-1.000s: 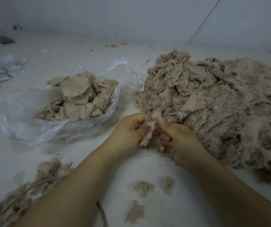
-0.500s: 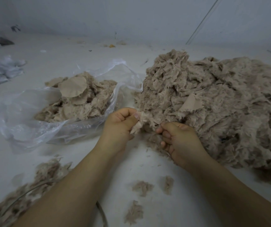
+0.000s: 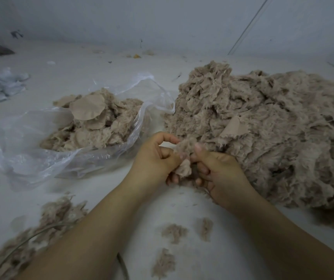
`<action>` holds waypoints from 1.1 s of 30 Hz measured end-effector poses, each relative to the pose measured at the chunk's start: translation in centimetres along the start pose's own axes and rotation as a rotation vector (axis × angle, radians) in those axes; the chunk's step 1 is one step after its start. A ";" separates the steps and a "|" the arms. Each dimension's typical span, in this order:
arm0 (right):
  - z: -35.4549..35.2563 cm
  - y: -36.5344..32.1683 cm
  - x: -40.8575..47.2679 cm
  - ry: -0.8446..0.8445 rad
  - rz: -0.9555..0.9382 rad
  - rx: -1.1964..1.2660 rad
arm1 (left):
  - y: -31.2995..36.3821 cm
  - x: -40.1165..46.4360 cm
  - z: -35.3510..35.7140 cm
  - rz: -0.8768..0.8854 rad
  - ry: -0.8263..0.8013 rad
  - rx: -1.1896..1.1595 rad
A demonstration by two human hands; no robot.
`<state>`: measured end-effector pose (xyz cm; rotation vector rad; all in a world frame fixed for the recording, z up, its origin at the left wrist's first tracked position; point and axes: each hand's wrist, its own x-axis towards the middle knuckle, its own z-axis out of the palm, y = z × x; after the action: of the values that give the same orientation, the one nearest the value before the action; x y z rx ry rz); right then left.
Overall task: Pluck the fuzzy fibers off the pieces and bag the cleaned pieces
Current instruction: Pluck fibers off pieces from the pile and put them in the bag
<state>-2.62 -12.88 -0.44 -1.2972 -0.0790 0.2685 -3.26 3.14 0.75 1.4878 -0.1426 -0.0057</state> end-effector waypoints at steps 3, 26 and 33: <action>0.1 -0.1 -0.4 -0.071 -0.036 -0.093 | 0.1 -0.1 0.2 -0.006 -0.022 -0.021; -0.4 -0.2 -0.1 -0.065 0.056 -0.030 | 0.0 0.1 0.2 0.045 0.037 -0.077; -0.6 0.1 0.0 -0.057 0.033 0.003 | -0.1 0.1 0.1 0.032 0.050 -0.039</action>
<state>-2.49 -13.37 -0.73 -1.2888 -0.1056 0.3344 -3.20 3.03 0.63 1.4449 -0.1246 0.0543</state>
